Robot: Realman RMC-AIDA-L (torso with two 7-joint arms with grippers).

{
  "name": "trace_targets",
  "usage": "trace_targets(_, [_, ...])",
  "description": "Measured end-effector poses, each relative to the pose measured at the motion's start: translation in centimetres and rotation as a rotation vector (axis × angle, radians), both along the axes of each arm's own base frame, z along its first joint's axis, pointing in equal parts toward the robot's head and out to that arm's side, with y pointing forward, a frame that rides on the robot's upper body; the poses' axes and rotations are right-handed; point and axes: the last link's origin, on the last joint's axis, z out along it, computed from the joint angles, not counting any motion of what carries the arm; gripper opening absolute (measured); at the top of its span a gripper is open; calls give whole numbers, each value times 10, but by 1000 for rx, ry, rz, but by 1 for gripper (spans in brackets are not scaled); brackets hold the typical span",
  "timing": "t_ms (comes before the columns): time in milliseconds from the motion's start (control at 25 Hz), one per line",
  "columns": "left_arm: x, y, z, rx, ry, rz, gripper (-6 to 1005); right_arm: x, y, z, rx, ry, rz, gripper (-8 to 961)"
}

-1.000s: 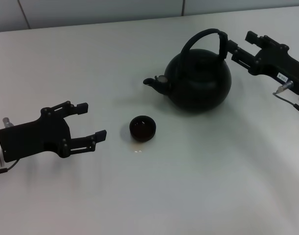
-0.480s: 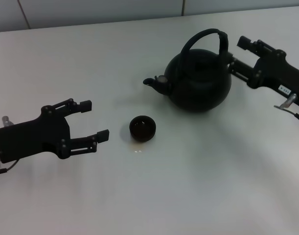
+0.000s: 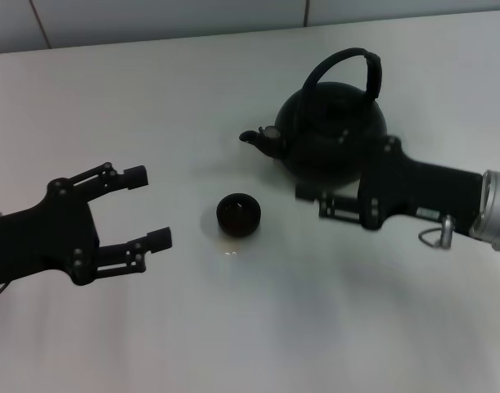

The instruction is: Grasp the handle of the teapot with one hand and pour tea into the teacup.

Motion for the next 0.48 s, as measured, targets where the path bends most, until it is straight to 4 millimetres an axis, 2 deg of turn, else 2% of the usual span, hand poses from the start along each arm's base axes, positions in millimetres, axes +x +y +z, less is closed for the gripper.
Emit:
trace_targets(240, [-8,-13,3,6,-19,5,871,-10,-24,8,-109,35,153,672])
trace_targets(480, [-12,-19,2,7,-20,7,871,-8,-32,10,-110,47,160,672])
